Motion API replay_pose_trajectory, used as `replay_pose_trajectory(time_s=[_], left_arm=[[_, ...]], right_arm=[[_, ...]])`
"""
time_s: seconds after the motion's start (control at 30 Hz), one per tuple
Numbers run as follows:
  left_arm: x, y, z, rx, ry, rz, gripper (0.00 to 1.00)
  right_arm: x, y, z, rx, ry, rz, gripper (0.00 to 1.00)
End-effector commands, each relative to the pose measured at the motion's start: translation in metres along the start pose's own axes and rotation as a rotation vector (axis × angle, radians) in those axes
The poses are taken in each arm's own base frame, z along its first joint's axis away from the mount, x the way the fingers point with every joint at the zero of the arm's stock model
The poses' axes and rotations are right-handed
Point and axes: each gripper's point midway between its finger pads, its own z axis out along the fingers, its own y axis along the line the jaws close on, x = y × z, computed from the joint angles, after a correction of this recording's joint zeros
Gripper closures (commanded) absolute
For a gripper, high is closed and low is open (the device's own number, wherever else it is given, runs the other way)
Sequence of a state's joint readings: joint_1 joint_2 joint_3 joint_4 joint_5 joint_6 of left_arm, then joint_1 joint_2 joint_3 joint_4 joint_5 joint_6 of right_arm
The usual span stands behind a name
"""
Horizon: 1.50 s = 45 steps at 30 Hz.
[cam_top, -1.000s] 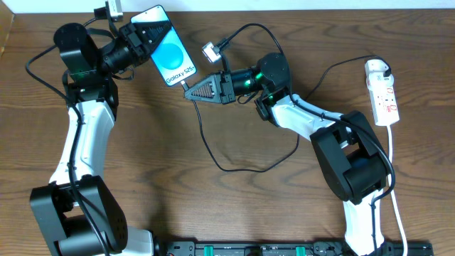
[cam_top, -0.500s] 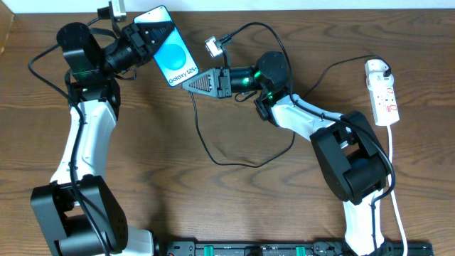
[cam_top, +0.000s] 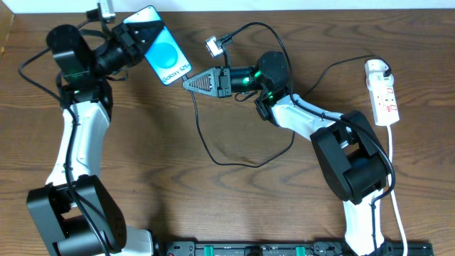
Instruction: Plug charger to phone and switch on socket
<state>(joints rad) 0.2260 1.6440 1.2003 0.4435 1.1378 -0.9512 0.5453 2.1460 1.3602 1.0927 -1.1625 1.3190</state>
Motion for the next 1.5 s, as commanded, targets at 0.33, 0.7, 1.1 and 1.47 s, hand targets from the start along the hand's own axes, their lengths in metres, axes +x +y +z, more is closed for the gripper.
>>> replay_pose_trajectory(time_s=[0.33, 0.7, 1.1, 1.47], left_arm=[[-0.012, 0.001, -0.012, -0.012, -0.039, 0.002, 0.92], [0.000, -0.006, 0.000, 0.009, 0.000, 0.004, 0.93], [-0.004, -0.004, 0.000, -0.006, -0.024, 0.030, 0.93], [-0.003, -0.004, 0.000, -0.005, -0.023, 0.030, 0.93]], right_arm=[[0.005, 0.007, 0.003, -0.021, 0.046, -0.027, 0.99], [0.010, 0.009, 0.008, -0.030, 0.060, -0.036, 0.99], [0.010, 0.009, 0.008, -0.030, 0.060, -0.036, 0.99], [0.010, 0.009, 0.008, -0.030, 0.060, -0.036, 0.99]])
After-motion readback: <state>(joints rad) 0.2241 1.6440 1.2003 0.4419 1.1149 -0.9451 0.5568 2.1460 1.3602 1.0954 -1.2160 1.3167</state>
